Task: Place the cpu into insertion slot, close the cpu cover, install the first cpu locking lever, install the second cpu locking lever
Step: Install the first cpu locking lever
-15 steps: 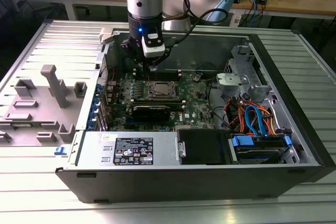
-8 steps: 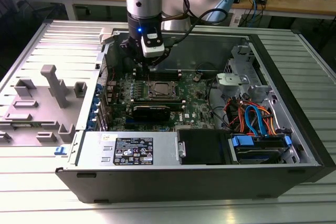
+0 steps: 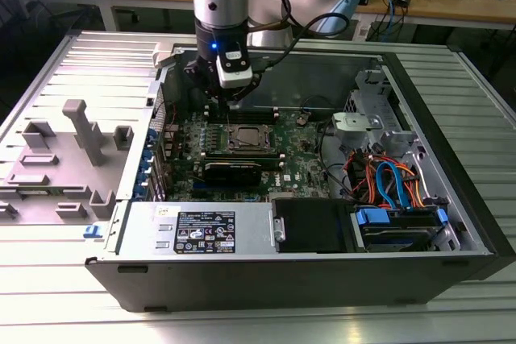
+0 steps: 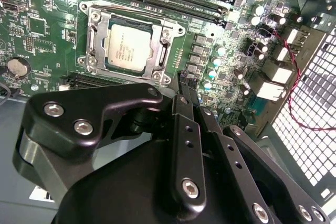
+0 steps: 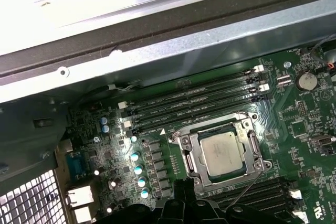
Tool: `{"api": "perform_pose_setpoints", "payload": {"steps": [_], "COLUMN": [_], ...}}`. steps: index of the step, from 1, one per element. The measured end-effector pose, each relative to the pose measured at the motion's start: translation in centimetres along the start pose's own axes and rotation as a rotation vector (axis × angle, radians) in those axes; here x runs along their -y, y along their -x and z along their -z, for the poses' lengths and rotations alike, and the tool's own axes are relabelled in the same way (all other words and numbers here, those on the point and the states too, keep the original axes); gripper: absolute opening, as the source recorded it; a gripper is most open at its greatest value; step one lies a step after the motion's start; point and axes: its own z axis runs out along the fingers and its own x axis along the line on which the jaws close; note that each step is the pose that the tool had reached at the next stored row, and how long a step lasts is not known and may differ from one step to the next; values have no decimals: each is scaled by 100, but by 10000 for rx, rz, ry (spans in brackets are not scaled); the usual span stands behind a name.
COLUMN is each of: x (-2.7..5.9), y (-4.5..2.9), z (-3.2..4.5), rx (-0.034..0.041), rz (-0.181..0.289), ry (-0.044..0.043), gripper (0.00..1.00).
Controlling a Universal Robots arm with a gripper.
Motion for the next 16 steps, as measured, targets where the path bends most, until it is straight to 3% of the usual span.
{"api": "perform_pose_setpoints", "payload": {"steps": [9,16], "x": [0,10], "y": [-2,-41], "z": [-1,-2], "rx": [1,1], "rz": [1567,2326], "ry": [11,16], "gripper": [11,11]}}
